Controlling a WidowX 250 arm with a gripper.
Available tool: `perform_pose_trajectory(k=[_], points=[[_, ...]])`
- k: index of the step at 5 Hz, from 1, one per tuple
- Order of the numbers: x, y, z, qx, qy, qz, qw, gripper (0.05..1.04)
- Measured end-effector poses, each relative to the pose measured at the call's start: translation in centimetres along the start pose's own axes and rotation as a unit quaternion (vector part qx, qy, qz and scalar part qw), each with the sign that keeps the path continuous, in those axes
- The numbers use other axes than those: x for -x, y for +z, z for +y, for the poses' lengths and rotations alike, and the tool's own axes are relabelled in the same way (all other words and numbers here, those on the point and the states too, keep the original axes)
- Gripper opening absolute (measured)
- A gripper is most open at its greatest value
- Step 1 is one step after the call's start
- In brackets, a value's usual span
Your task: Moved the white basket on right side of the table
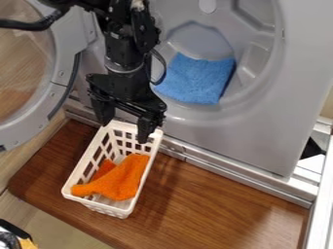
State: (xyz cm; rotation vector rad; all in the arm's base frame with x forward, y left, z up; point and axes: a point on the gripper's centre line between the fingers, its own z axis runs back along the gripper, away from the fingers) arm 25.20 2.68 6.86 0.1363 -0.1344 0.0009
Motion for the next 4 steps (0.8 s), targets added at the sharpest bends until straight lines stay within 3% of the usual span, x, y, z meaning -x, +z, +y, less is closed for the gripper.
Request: perform_pose_trajectory(k=[1, 4], points=[[0.4, -0.7, -0.2, 0.003, 0.0, 0.013, 0.9999, 1.0], [2.6, -5.3, 5.9, 0.02, 0.101, 0.027, 0.9943, 1.0]])
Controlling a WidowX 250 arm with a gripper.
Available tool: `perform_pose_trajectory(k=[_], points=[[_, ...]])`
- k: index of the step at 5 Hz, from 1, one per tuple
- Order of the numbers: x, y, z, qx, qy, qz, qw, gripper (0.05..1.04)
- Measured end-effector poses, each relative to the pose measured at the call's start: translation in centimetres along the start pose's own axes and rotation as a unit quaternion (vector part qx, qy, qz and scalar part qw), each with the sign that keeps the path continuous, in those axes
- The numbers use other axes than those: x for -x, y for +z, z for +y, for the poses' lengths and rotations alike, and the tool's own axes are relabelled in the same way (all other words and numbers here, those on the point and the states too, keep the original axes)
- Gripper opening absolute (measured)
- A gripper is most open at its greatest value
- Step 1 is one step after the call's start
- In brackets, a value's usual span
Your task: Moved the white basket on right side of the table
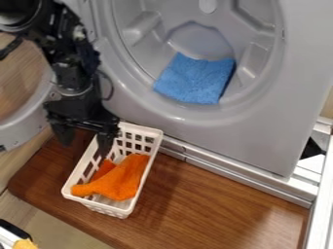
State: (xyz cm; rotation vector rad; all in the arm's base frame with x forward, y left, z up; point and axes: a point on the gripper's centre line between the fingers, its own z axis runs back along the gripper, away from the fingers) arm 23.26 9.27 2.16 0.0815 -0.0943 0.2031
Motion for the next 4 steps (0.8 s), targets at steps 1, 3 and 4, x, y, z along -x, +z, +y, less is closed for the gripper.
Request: perform_pose_trajectory(k=[1, 3, 4], points=[[0.4, -2.5, 0.5, 0.023, 0.003, 0.008, 0.9997, 1.0], [0.5, -5.8, -0.1, 0.039, 0.0, 0.016, 0.9991, 0.965], [0.7, -6.3, -0.2, 0.035, 0.015, 0.014, 0.9992, 0.685]])
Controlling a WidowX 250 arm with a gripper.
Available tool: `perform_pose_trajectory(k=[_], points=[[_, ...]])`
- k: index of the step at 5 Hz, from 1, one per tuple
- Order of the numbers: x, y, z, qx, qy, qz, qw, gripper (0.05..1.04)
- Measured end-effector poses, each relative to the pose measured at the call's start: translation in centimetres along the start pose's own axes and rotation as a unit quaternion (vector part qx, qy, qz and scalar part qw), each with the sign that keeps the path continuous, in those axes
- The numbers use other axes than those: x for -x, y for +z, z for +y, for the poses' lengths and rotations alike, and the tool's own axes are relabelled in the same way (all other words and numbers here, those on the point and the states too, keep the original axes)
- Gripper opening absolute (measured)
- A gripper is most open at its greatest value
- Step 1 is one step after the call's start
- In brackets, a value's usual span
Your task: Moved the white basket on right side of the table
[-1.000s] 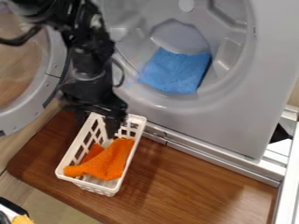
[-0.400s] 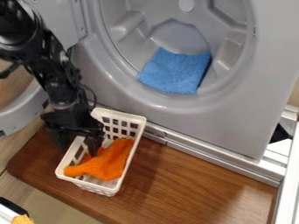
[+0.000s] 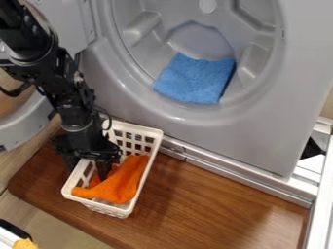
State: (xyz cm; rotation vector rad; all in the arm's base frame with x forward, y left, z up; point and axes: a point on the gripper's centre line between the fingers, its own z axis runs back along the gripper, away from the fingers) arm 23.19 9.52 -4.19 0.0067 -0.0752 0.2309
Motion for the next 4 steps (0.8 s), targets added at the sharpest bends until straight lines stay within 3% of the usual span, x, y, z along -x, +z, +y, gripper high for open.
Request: perform_pose_trajectory(k=[1, 2, 4], points=[[0.1, 0.0, 0.0, 0.001, 0.005, 0.001, 1.0, 0.357], [0.3, 0.1, -0.1, 0.004, 0.009, 0.009, 0.9999, 0.163], [0.0, 3.1, -0.4, 0.011, -0.004, 0.002, 0.9999, 0.093]])
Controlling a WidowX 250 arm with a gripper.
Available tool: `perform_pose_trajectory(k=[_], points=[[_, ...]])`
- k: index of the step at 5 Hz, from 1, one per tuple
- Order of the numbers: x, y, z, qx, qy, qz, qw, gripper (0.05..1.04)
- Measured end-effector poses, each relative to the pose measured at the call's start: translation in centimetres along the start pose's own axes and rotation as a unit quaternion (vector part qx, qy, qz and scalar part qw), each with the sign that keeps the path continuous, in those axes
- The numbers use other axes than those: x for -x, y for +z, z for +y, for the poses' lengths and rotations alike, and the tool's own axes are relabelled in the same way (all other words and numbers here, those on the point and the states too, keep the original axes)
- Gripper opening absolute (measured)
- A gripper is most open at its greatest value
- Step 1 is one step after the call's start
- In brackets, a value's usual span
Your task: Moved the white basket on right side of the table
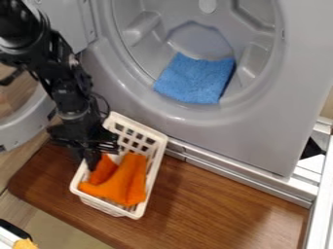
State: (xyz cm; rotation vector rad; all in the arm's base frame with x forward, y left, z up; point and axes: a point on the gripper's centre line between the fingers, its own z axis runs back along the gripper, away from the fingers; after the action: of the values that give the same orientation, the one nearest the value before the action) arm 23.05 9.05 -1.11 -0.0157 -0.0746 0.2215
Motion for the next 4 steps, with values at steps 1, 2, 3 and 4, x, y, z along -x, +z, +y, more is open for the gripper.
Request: perform_pose_trajectory(k=[1, 2, 3, 4], points=[[-0.1, 1.3, -1.1, 0.034, -0.011, -0.005, 0.9993, 0.091], [-0.3, 2.7, -3.7, 0.058, -0.04, -0.026, 0.9971, 0.091], [0.2, 2.7, -6.9, 0.086, -0.076, -0.02, 0.9932, 0.091], [0.4, 2.8, -11.3, 0.126, -0.109, -0.038, 0.9853, 0.091]])
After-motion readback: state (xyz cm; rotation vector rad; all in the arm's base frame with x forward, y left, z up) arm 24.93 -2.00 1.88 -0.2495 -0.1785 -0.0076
